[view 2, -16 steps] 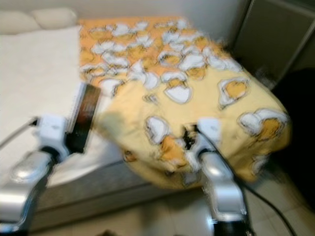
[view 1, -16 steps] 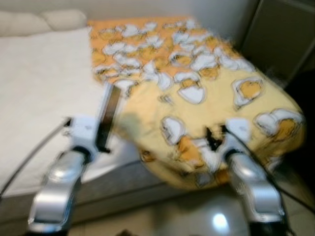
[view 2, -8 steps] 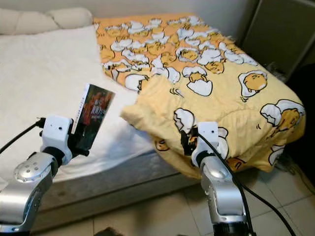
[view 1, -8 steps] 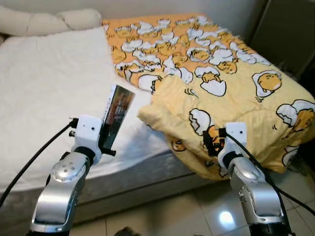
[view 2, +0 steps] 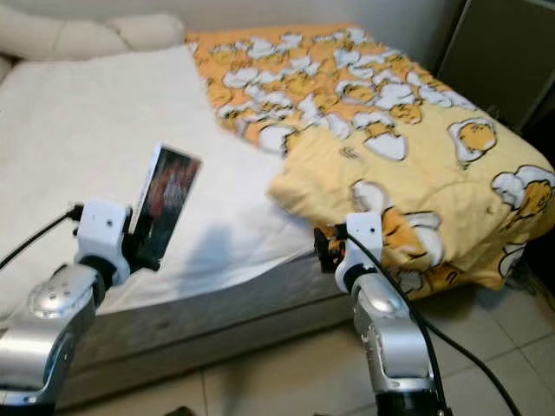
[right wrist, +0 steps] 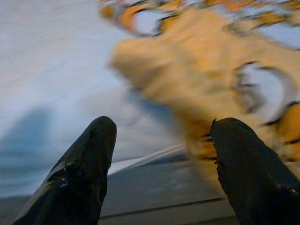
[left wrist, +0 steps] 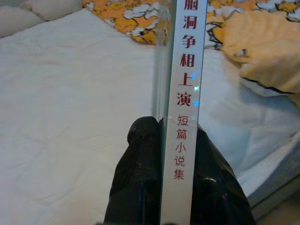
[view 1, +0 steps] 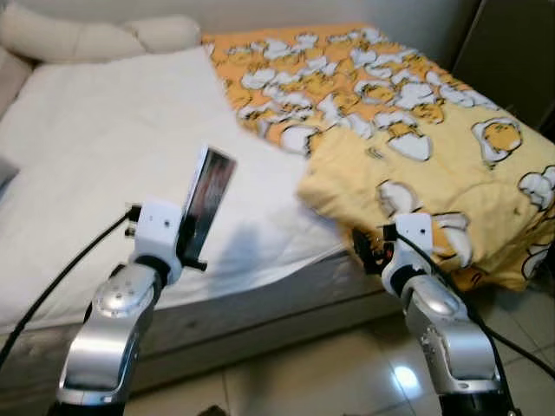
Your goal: Clean up the room
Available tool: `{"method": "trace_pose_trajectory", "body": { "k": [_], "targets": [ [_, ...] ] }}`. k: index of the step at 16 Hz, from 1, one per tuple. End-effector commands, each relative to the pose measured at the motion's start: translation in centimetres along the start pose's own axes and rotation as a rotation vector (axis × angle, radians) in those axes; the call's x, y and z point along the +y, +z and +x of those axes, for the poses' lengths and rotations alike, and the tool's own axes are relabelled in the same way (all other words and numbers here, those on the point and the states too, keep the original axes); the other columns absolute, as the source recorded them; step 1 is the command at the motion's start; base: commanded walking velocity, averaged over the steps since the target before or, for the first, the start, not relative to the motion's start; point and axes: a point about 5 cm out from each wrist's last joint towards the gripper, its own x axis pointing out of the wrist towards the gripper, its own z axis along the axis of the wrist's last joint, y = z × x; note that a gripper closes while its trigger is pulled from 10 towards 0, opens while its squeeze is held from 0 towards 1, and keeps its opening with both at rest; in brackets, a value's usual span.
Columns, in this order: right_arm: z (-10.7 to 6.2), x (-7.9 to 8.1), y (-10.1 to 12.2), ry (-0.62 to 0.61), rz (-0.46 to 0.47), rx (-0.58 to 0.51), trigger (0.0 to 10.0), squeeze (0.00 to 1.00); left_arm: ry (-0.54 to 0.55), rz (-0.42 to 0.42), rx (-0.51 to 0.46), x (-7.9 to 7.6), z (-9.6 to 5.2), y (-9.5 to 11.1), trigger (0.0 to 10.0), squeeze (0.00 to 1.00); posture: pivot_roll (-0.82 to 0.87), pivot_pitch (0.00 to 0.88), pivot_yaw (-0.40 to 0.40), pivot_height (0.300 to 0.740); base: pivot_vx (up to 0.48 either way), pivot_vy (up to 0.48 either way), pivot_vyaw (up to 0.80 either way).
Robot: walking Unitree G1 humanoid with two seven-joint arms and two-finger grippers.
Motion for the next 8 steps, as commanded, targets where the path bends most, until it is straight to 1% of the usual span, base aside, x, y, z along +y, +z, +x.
{"method": "trace_pose_trajectory", "body": {
  "k": [1,3,4,8],
  "targets": [
    [-0.1,0.8,0.8,0.046,0.01,-0.035,10.0,0.0,0.024,0.014,-0.033,0.5,-0.3,0.6,10.0,0.0,-0.02,0.0,0.001,0.74,0.0,0.39,0.0],
    [-0.2,1.0,0.7,0.068,0.005,-0.041,10.0,0.0,0.025,0.013,-0.033,0.5,-0.4,0.5,10.0,0.0,-0.03,0.0,0.0,0.74,0.0,0.39,0.0],
    [-0.4,1.4,0.9,0.119,-0.008,-0.059,10.0,0.0,0.025,0.01,-0.033,0.4,-0.4,0.5,10.0,0.0,-0.02,0.0,0.0,0.74,0.0,0.382,0.0],
    [-0.8,2.0,1.5,0.226,-0.021,-0.097,10.0,0.0,0.031,-0.003,-0.045,0.3,-0.2,0.6,10.0,0.0,-0.03,0.0,0.001,0.74,0.0,0.379,0.0]
  ]
}}
